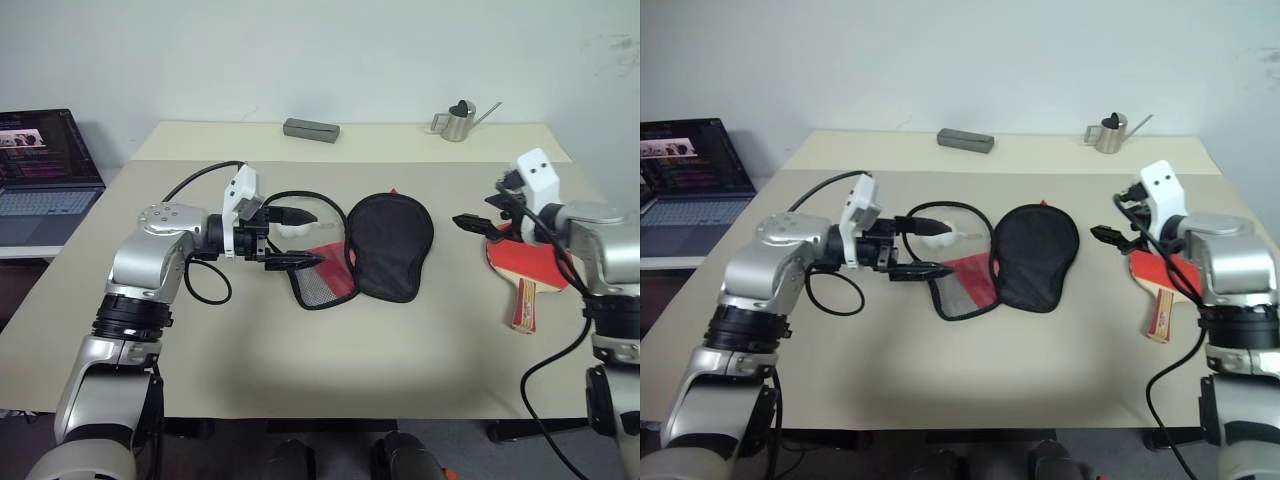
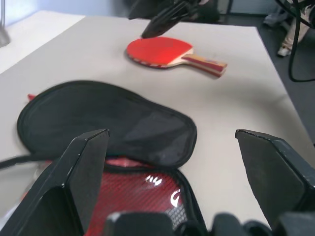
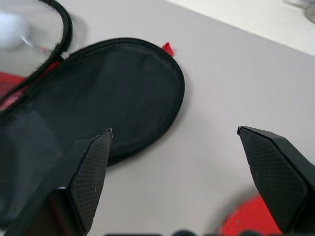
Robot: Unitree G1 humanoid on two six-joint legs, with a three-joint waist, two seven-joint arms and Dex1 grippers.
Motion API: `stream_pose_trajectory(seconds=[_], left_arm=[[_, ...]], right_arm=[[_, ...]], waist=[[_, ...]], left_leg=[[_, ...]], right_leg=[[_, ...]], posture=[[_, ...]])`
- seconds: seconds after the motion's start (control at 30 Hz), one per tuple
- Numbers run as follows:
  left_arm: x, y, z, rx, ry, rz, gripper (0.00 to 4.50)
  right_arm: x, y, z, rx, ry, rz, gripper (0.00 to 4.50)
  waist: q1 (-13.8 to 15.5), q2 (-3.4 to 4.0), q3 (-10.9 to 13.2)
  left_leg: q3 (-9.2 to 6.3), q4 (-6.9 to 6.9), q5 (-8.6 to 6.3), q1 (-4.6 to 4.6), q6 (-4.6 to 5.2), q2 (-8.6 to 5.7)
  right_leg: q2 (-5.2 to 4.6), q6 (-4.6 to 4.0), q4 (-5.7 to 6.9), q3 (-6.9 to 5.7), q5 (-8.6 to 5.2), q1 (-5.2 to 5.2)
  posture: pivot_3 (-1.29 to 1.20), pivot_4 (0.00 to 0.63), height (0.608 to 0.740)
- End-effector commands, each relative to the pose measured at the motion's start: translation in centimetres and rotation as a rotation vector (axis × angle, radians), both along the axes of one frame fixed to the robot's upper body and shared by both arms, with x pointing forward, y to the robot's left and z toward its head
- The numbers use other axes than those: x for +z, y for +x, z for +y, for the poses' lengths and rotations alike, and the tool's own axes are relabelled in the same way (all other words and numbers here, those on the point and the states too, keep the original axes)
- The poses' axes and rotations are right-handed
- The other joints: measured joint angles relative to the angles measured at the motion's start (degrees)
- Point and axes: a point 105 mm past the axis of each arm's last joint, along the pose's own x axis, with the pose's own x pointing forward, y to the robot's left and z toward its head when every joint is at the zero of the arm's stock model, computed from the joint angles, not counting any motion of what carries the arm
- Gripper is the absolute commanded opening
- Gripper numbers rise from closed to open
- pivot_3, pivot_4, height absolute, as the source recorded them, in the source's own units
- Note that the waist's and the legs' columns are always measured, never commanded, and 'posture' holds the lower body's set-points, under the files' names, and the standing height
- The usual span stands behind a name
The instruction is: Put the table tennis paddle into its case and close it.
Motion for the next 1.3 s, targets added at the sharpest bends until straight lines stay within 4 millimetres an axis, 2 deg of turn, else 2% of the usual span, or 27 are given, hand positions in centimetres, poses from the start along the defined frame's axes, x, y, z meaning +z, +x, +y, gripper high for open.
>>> stream_pose_trajectory(seconds=[0.03, 0.13, 0.3, 0.53, 0.73, 0.87, 1.13, 1.3], left_arm=[[1.0, 0.0, -0.5, -0.042, 0.006, -0.049, 4.50], [0.9, 0.1, -0.9, -0.069, 0.010, -0.046, 4.50], [0.6, -0.1, -1.9, -0.146, 0.020, -0.033, 4.50], [1.1, -0.2, -3.9, -0.270, 0.035, -0.034, 4.50], [1.4, -0.1, -5.6, -0.342, 0.067, -0.060, 4.50], [2.0, -0.3, -6.9, -0.398, 0.089, -0.100, 4.50], [2.3, -0.3, -7.0, -0.404, 0.084, -0.111, 4.50], [2.1, -0.1, -6.6, -0.389, 0.092, -0.108, 4.50]], right_arm=[[1.2, -2.4, -1.3, -0.131, 0.040, -0.048, 4.46], [-0.2, -4.0, -2.5, -0.273, 0.073, -0.022, 4.46], [-3.4, -6.7, -3.2, -0.475, 0.134, 0.034, 4.46], [-6.3, -8.4, -3.5, -0.650, 0.185, 0.056, 4.46], [-7.8, -8.4, -4.3, -0.708, 0.201, 0.064, 4.46], [-9.7, -8.1, -5.6, -0.739, 0.165, 0.089, 4.46], [-12.0, -7.3, -5.2, -0.734, 0.161, 0.125, 4.46], [-12.7, -6.6, -4.6, -0.718, 0.155, 0.125, 4.46]], waist=[[0.1, 0.00, 0.0], [0.1, -0.01, 0.0], [0.1, 0.00, 0.0], [0.1, -0.01, 0.0], [0.0, 0.00, 0.0], [0.0, -0.01, 0.0], [-0.6, 0.01, 0.0], [-0.7, 0.00, 0.0]], left_leg=[[-0.01, 0.00, 0.00, -0.01, 0.00, 0.00], [-0.01, 0.01, 0.00, -0.02, 0.00, -0.01], [-0.04, 0.01, 0.00, -0.02, 0.00, -0.01], [-0.01, 0.03, 0.01, 0.00, 0.01, -0.07], [0.00, 0.02, 0.01, 0.02, 0.01, -0.08], [-0.01, 0.02, 0.01, 0.01, 0.02, -0.09], [0.01, 0.00, 0.01, 0.08, 0.03, -0.06], [0.04, 0.02, 0.01, 0.08, 0.03, -0.07]], right_leg=[[0.00, 0.00, -0.01, -0.01, 0.00, 0.01], [-0.01, 0.00, 0.00, 0.01, 0.00, 0.01], [0.01, 0.00, 0.02, 0.01, 0.00, 0.01], [0.01, 0.02, 0.07, 0.00, 0.00, 0.01], [0.03, 0.02, 0.06, 0.01, -0.01, 0.01], [0.03, 0.03, 0.03, -0.01, 0.00, 0.03], [0.11, 0.02, 0.10, 0.06, 0.00, 0.02], [0.11, 0.05, 0.08, 0.09, 0.01, 0.04]], posture=[[0.00, 0.150, 0.740], [0.00, 0.150, 0.740], [0.00, 0.150, 0.740], [0.00, 0.150, 0.740], [0.00, 0.150, 0.740], [0.00, 0.150, 0.740], [0.00, 0.150, 0.740], [0.00, 0.150, 0.740]])
